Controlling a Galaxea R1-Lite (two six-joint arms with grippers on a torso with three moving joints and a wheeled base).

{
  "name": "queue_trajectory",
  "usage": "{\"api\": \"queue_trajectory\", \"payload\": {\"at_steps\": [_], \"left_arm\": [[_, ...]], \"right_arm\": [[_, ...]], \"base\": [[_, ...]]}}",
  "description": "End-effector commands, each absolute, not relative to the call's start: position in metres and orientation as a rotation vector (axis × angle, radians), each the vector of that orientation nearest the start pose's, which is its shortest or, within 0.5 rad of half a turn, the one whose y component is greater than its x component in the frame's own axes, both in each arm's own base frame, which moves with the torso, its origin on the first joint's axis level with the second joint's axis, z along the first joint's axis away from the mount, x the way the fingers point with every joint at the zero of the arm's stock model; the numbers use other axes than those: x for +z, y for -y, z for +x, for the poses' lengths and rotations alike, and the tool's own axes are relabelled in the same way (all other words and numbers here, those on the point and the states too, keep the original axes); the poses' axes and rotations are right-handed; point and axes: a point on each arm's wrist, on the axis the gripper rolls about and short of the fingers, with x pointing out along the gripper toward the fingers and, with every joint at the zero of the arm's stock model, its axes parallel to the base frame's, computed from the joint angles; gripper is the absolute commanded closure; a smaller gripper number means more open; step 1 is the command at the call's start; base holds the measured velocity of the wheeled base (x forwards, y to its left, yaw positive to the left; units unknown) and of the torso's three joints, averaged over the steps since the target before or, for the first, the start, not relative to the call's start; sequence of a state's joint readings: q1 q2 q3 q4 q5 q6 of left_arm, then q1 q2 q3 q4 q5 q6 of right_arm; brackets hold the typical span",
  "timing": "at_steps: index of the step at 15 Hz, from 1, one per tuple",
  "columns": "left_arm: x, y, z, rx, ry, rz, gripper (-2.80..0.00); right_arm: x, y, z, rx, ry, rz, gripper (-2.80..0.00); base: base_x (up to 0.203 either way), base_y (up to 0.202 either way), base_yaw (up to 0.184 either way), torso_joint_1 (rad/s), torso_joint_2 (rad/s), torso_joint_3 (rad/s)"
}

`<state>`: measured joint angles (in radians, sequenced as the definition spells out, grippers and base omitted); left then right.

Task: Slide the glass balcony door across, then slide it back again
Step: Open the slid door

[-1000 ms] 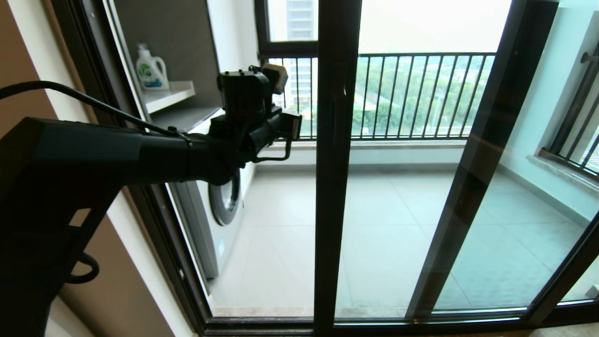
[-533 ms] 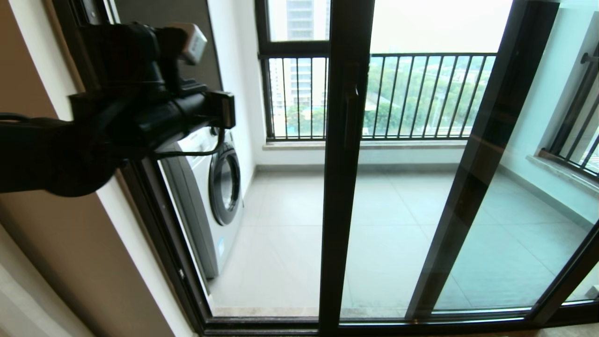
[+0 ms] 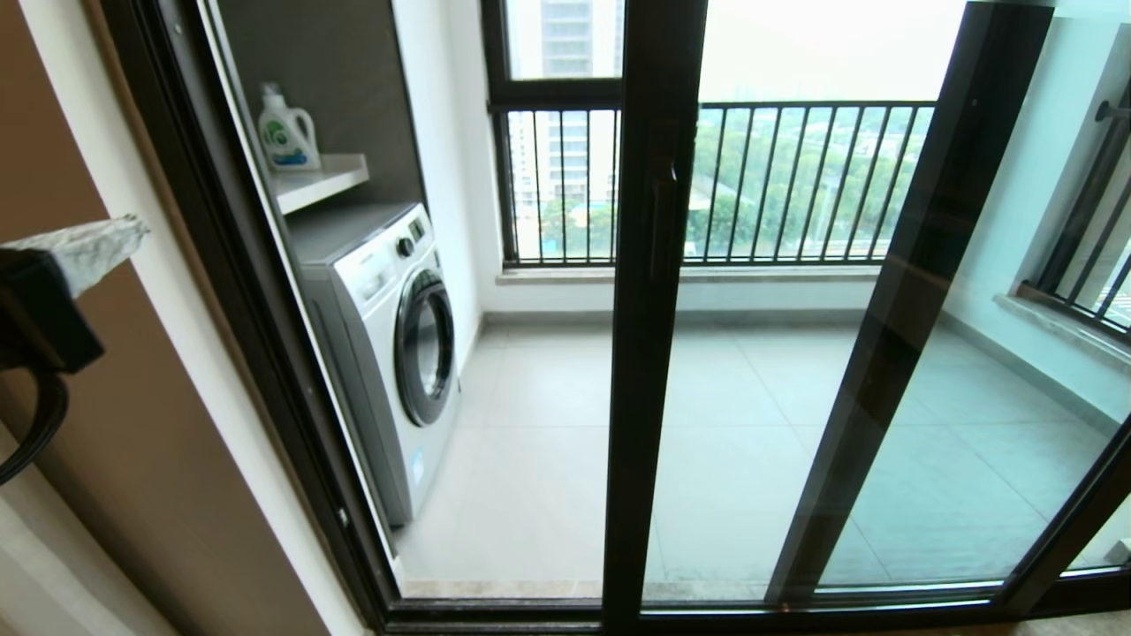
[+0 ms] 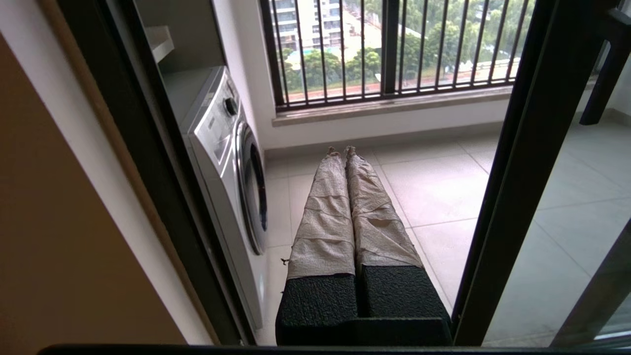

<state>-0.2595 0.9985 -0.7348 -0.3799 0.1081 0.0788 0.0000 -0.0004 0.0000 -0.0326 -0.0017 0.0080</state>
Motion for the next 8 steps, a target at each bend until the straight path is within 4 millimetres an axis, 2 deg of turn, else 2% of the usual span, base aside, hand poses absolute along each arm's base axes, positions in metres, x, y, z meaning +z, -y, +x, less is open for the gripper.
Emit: {"api": "queue_trajectory", "payload": {"at_steps": [1, 4, 8], "left_arm": [[0.262, 0.008, 0.057, -0.061, 0.207, 0.056, 0.00], [0.209, -0.001, 0.016, 0.023, 0.183, 0.074, 0.00], [0.149, -0.002, -0.021, 0.059, 0.155, 0.087, 0.00]], "right_arm": [[0.076, 0.000, -0.022, -0.001, 0.021, 0.008, 0.00], [0.075, 0.000, -0.022, -0.001, 0.020, 0.008, 0.00], [0.075, 0.000, -0.022, -0.001, 0.020, 0.009, 0.00]], "base": [[0.000, 0.000, 0.000, 0.000, 0.00, 0.000], [0.000, 0.000, 0.000, 0.000, 0.00, 0.000], [0.000, 0.000, 0.000, 0.000, 0.00, 0.000]]}}
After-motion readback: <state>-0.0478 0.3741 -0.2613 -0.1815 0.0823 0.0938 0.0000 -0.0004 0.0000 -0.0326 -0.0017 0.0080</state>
